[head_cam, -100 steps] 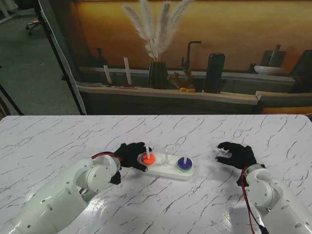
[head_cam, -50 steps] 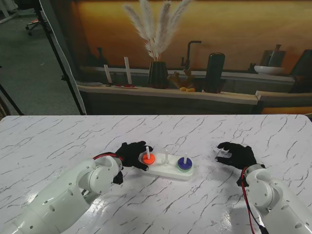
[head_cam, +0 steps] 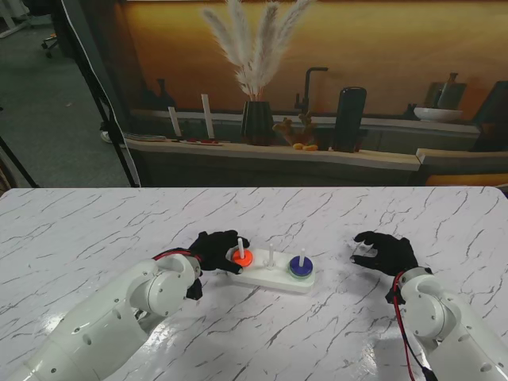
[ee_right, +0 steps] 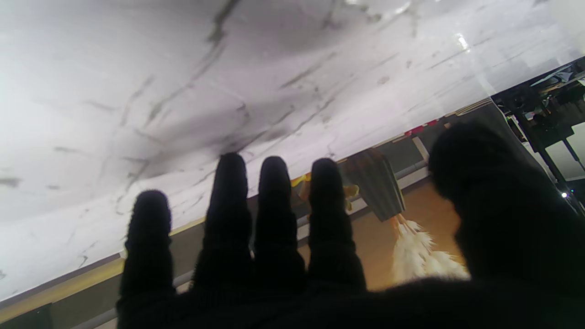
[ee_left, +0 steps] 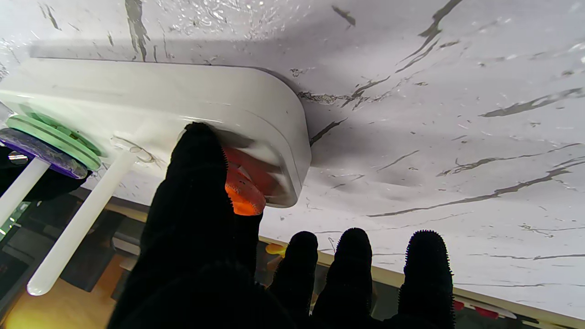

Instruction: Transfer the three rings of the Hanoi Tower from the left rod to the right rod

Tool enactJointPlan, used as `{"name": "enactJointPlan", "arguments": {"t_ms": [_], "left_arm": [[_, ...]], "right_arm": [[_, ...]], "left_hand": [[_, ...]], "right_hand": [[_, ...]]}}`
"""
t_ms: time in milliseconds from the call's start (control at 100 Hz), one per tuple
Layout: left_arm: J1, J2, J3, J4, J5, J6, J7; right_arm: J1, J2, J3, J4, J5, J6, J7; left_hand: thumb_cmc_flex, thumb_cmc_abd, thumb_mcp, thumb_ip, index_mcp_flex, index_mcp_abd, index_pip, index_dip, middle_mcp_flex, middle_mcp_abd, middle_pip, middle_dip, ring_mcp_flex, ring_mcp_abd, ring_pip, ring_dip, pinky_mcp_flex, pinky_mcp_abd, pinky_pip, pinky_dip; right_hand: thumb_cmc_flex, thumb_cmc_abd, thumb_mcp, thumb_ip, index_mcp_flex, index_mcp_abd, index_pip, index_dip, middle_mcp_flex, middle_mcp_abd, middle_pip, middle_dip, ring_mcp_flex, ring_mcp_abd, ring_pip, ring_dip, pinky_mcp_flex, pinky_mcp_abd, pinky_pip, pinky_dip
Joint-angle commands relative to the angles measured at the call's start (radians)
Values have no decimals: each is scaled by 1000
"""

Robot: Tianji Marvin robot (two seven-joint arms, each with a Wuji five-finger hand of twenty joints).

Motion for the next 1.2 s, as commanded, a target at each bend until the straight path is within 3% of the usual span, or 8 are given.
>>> {"name": "enactJointPlan", "arguments": {"t_ms": [0, 420, 1190], "left_arm": [[7, -7, 3, 12, -4, -10, -7], [27, -16, -31, 4, -8, -4, 34], [49, -16, -70, -37, 6, 8, 43]], "right_arm": [[-12, -7, -5, 6, 1, 1, 6], [-12, -6, -4, 5, 1, 0, 9], [-10, -7, -13, 9, 4, 2, 8]], "left_hand": [[114, 100, 41, 11, 20, -46, 66, 36, 6, 4, 5, 18, 23, 3, 10, 11, -7, 41, 43, 0], [139, 100, 33, 0, 15, -54, 117, 119, 11, -2, 19, 19, 37, 7, 23, 19, -2, 48, 74, 2], [152, 90, 35, -2, 25, -54, 130, 144, 18, 1, 27, 18, 45, 15, 33, 25, -1, 53, 101, 2]], "right_hand": [[12, -17, 19, 32, 22, 8, 17, 12, 15, -1, 17, 3, 18, 43, 27, 9, -13, 98, 21, 3], [11, -15, 17, 32, 21, 8, 16, 12, 15, 0, 17, 3, 17, 43, 26, 9, -13, 98, 21, 4], [11, -15, 16, 33, 22, 9, 16, 12, 15, 0, 16, 3, 17, 42, 26, 9, -13, 98, 21, 4]]}}
